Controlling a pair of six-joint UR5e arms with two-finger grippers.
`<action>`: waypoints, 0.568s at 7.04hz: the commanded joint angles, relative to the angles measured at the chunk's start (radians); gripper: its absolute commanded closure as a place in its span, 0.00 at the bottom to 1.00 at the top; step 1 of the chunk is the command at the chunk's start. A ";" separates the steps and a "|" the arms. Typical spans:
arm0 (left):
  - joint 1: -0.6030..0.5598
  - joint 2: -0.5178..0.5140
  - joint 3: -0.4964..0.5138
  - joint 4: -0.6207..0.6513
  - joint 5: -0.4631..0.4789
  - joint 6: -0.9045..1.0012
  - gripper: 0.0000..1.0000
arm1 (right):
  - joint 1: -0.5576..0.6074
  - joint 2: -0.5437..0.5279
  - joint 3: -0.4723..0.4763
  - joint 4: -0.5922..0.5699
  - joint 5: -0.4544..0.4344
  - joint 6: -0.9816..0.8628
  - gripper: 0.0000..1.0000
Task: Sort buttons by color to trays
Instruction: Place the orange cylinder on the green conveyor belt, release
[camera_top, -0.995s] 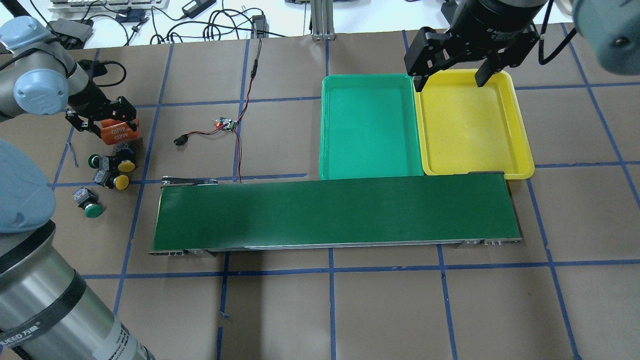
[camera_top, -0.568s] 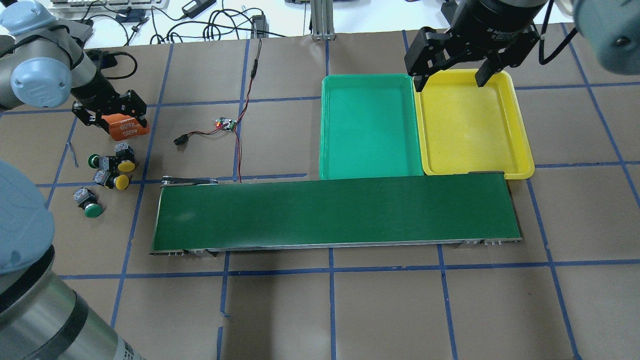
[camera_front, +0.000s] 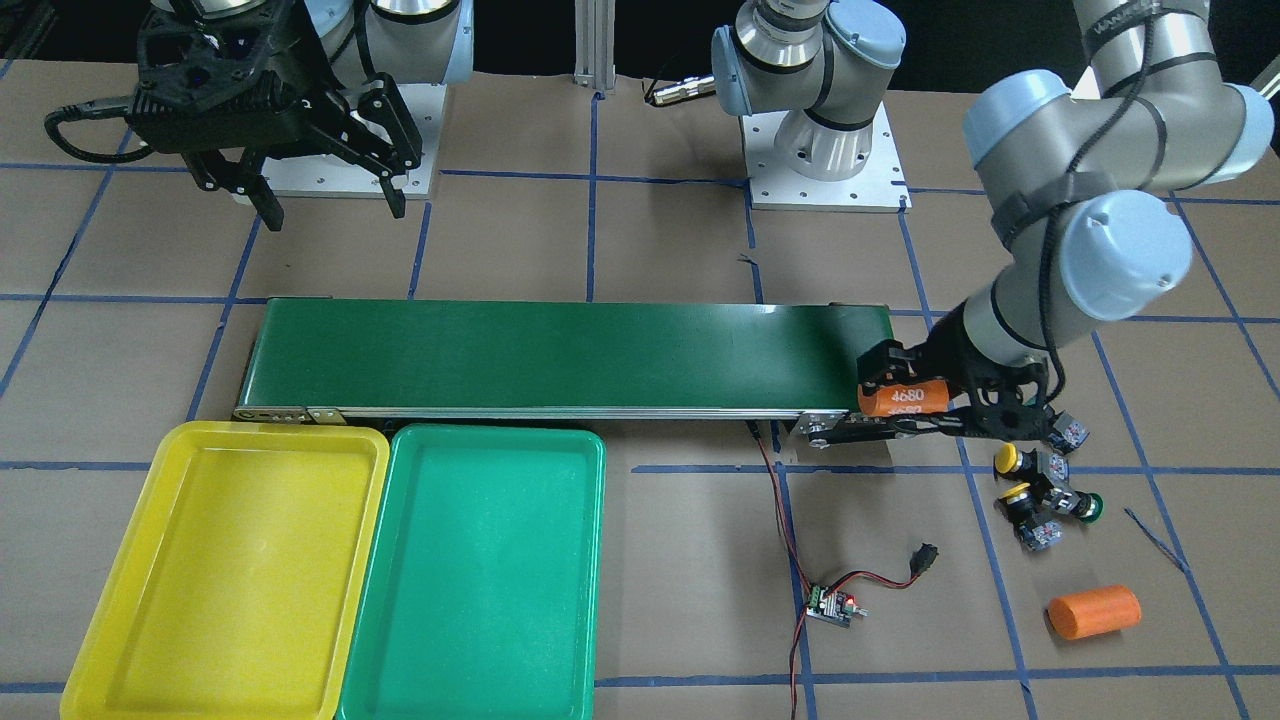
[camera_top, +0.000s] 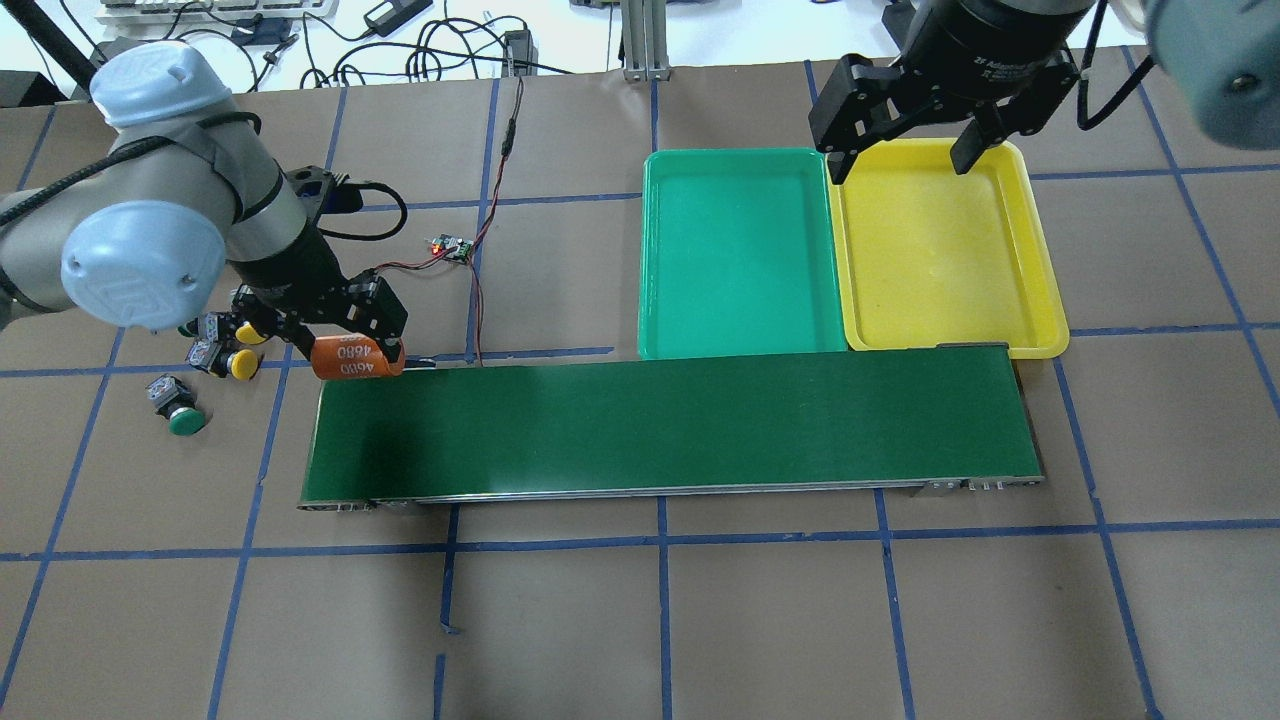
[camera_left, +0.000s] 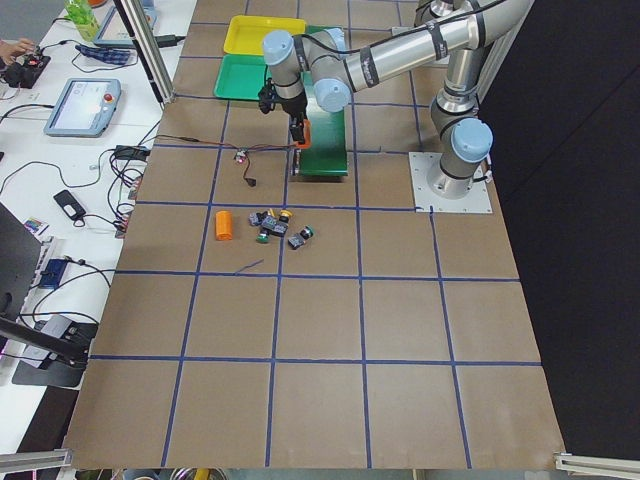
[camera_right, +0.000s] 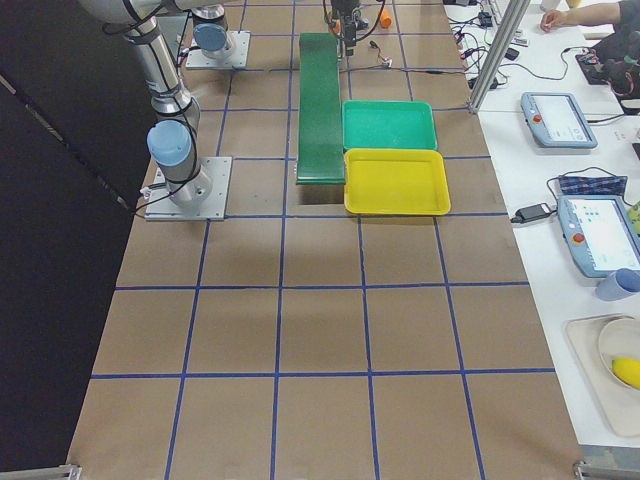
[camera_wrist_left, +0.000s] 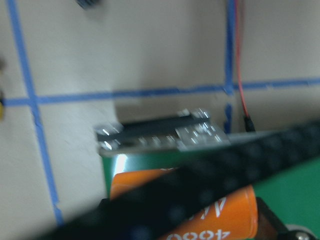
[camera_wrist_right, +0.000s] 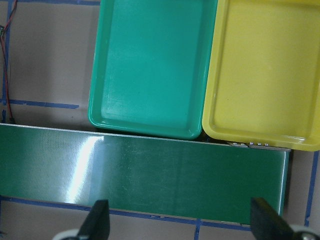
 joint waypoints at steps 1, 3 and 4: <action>-0.016 0.032 -0.097 0.014 0.002 0.001 0.61 | 0.001 0.000 0.000 -0.002 0.000 0.000 0.00; -0.018 0.018 -0.120 0.036 0.002 0.006 0.00 | 0.004 0.000 0.000 -0.002 0.000 0.000 0.00; -0.016 0.021 -0.114 0.039 0.004 0.004 0.00 | 0.004 0.000 0.000 -0.002 0.000 0.000 0.00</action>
